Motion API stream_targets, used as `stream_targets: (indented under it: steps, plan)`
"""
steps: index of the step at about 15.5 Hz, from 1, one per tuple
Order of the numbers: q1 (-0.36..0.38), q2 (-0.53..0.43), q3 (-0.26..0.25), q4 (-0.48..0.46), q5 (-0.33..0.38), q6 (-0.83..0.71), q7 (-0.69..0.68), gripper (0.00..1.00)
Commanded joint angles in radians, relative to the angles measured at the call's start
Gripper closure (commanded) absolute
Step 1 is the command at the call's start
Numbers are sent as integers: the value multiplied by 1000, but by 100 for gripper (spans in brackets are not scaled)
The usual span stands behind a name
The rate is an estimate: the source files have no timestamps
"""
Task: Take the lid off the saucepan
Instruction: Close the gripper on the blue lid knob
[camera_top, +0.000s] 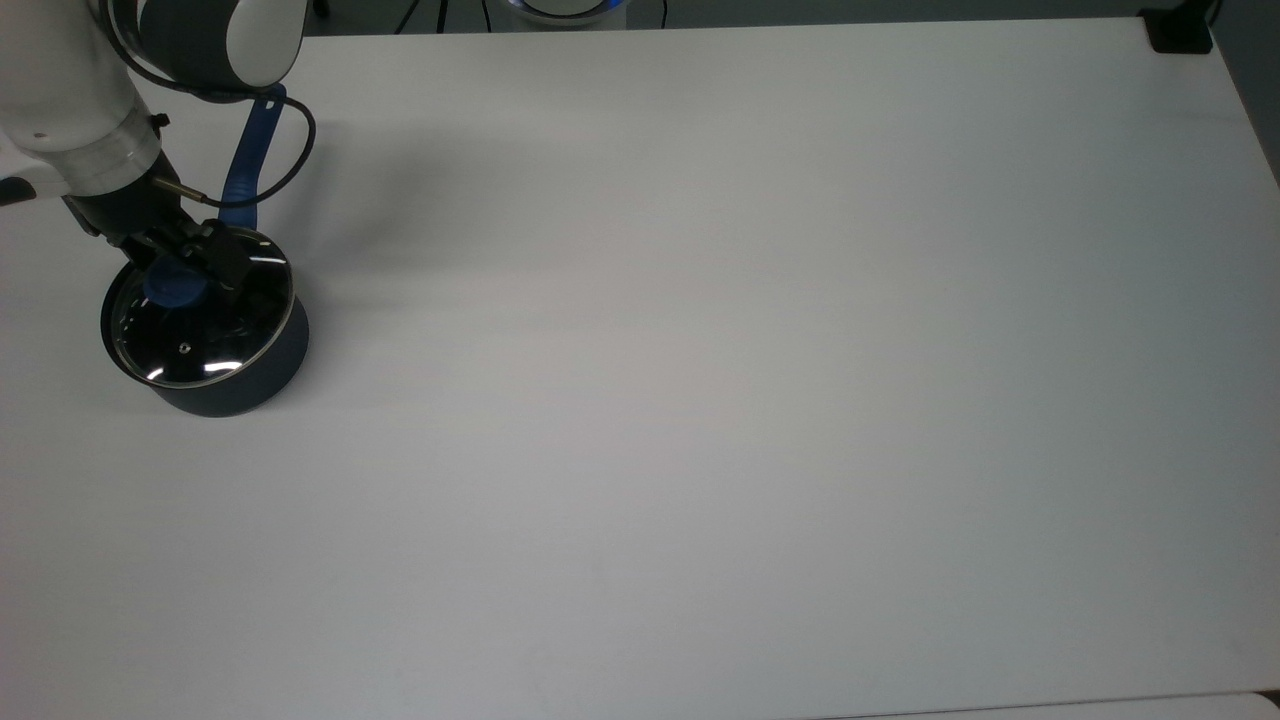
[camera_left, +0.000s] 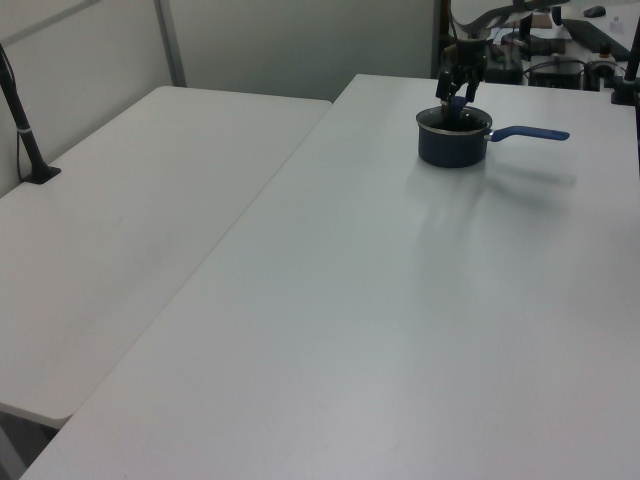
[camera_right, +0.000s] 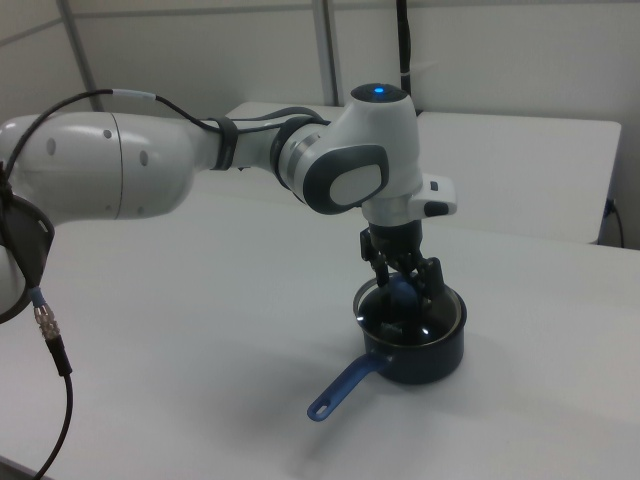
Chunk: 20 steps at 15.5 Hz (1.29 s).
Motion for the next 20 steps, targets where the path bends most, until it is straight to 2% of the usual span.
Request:
stream_targets:
  steps: [1, 4, 9, 15, 20]
  plan:
    - [-6, 1, -4, -25, 56, 80, -47, 0]
    - [-22, 6, -7, -28, 122, 81, -79, 0]
    - [-22, 7, -10, -30, 165, 25, -94, 0]
    - [-17, 6, -9, -27, 170, -1, -93, 0]
    - [-17, 4, -9, -22, 171, 0, -91, 5]
